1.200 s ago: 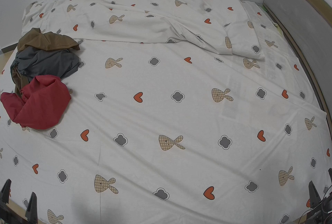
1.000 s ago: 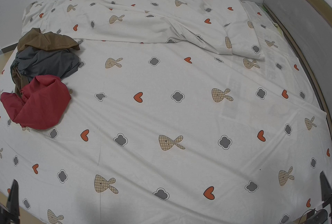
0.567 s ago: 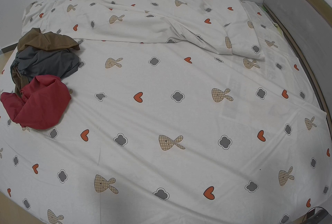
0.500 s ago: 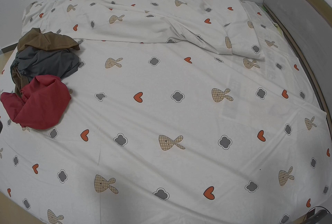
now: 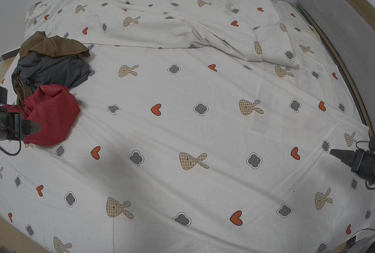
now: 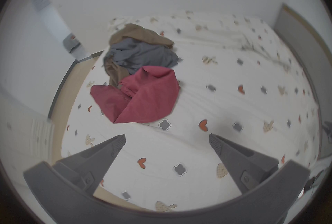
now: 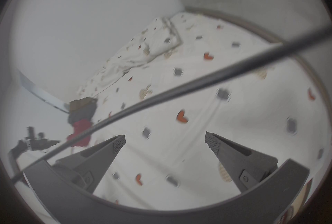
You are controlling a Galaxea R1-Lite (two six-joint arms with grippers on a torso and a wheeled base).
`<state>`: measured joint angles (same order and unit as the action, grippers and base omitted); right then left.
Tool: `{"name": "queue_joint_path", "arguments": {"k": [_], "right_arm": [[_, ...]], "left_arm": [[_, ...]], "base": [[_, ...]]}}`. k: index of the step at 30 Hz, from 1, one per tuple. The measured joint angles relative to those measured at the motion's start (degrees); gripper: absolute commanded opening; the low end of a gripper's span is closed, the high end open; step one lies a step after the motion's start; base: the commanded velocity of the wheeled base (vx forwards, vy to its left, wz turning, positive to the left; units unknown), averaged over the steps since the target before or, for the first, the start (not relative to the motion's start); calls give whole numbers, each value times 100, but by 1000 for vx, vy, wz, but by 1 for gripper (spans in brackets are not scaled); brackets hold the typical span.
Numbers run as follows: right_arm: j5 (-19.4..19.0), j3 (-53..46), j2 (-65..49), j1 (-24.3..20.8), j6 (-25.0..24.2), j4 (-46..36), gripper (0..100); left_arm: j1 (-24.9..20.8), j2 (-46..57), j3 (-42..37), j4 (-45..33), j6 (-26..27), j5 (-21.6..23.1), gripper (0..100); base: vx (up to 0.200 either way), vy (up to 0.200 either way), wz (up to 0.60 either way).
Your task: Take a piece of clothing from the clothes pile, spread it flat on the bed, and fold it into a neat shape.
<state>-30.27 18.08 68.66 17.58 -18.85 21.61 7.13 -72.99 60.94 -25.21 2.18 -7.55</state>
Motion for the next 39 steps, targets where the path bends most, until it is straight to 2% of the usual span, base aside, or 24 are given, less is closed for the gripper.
{"name": "queue_joint_path", "arguments": {"k": [3,5,7,9,11,14,17,20,25,33,35,39], "right_arm": [[-1026,-400,254,238,-20,235,100],[-1554,-660,333,358,2,351,100],[-1908,-877,325,447,54,419,100],[-2072,-1045,199,511,104,468,100],[-2053,-1167,-20,540,128,482,100],[-1899,-1285,-416,546,148,424,100],[-1705,-1335,-769,488,158,247,100],[-1591,-1357,-1025,374,163,13,100],[-1484,-1386,-1314,157,169,-233,100],[-1473,-1409,-1458,91,166,-262,100],[-1470,-1409,-1460,89,163,-257,100],[-1473,-1414,-1458,85,163,-257,100]], "left_arm": [[83,-651,551,-440,701,74,100],[122,-986,774,-624,1108,112,100],[155,-1254,901,-719,1345,128,100],[177,-1480,968,-741,1424,115,100],[193,-1651,997,-681,1454,-2,100],[207,-1869,964,-405,1492,-510,100],[218,-2065,830,222,1541,-1265,100],[223,-2244,669,956,1703,-1643,100],[226,-2610,482,1408,2022,-1736,100],[317,-3145,780,1854,2077,-1710,100],[400,-3241,957,1883,2092,-1604,100],[579,-3368,1274,1887,2209,-1108,100]], "base": [[0,0,0],[0,0,0],[0,0,0],[0,0,0],[0,0,0],[0,0,0],[0,0,0],[0,0,0],[0,0,0],[0,0,0],[0,0,0],[0,0,0]]}}
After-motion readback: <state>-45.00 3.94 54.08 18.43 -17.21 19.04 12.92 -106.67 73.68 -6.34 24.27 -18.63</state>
